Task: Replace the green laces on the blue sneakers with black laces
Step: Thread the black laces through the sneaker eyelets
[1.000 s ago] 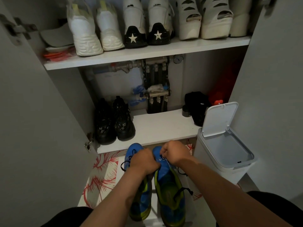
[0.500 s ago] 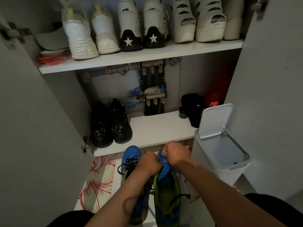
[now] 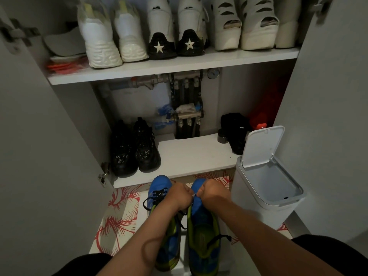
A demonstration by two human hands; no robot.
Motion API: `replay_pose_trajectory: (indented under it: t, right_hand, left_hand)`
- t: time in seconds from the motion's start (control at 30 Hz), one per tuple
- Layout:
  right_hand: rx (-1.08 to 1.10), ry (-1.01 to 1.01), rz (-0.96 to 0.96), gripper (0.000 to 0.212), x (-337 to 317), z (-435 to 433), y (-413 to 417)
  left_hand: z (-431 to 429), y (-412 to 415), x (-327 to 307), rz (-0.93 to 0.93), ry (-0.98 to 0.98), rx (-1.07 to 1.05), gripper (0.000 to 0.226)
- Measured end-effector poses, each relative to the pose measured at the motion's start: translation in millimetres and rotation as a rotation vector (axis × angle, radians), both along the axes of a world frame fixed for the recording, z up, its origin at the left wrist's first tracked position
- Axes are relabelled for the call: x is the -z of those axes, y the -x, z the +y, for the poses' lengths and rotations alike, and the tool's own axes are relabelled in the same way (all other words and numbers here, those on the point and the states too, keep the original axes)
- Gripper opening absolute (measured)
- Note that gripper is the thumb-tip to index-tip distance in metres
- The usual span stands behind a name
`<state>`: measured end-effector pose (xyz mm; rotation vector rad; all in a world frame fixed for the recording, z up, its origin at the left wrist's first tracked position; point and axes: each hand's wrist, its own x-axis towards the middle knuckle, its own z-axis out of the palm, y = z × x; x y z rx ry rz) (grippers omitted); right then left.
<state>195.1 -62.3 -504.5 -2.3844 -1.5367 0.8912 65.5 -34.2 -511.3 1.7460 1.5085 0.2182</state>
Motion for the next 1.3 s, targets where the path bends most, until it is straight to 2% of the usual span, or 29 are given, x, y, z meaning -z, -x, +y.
replay_pose_trajectory:
  t: [0.23,0.37,0.53,0.63,0.77,0.87,0.97,1.2,1.3]
  right_hand:
    - [0.057,-0.013,-0.073,0.028,-2.1,2.8,1.1]
    - [0.145,-0.051,-0.07,0.026,4.0,0.6,3.3]
    - [0.157,-0.039,-0.009,0.029,5.4,0.5,4.8]
    - [0.155,-0.025,-0.027,0.025,2.1,0.4,2.7]
    - [0.098,-0.016,-0.111,0.025,-2.0,0.1,4.1]
    - [0.061,0.005,-0.082,0.028,-0.2,2.0,5.1]
    - [0.04,-0.001,-0.025,0.027,2.3,2.8,1.3]
    - [-0.078,-0.028,0.03,0.024,-0.2,2.6,-8.7]
    - [-0.166,-0.022,0.044,0.022,-2.1,4.9,-14.3]
  left_hand:
    - [2.6,0.0,-0.6,-0.063,0.079,-0.004,0.016]
    - [2.4,-1.0,-2.8,-0.018,0.068,0.025,0.019]
    - [1.6,-1.1,-4.1,-0.016,0.061,-0.013,0.034]
    - [1.4,-0.9,-7.0,-0.021,0.077,-0.033,0.03]
    - [2.7,-1.9,-8.1,0.058,0.038,0.039,0.02]
    - [3.9,-3.8,-8.3,0.078,0.03,0.039,0.025]
    - [5.2,-4.9,-10.1,0.124,0.012,0.06,0.021]
    - [9.4,-12.8,-18.6,0.413,-0.1,0.254,0.023]
    - [12.9,-8.4,-20.1,0.422,-0.14,0.266,0.023]
